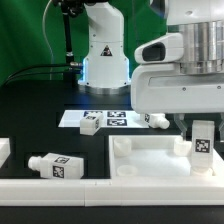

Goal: Assemble one leg

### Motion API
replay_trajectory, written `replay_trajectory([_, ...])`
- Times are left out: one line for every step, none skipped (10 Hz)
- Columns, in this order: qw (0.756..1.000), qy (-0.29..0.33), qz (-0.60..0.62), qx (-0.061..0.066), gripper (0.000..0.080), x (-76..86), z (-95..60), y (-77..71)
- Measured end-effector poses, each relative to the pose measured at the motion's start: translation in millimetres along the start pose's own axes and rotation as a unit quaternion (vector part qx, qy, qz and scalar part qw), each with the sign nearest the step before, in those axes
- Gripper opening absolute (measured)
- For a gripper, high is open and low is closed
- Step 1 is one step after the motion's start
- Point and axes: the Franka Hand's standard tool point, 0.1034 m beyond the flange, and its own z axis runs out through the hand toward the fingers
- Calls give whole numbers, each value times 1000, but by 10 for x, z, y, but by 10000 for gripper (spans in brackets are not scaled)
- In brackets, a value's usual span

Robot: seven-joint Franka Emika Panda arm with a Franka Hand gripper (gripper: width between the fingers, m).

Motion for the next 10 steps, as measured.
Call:
replay_trajectory([997,-3,72,-1,288,2,0,-2])
replay_trajectory([990,-3,139,-2,288,6,3,-3])
replay_trajectory([978,-2,210,-1,288,10,6,-3])
replay_trajectory([955,-3,297,8,288,12,10,-3])
replay_trajectory([944,-3,329,10,288,10,10,-5])
replay_trajectory([941,-2,338,9,288,13,9,-2])
replay_trajectory([947,-2,322,9,369,11,12,-2])
replay_trajectory([952,-2,305,7,369,5,8,-6])
replay_trajectory([980,2,199,2,503,-11,-13,-23])
replay_trajectory([995,15,94,9,621,5,-26,-45])
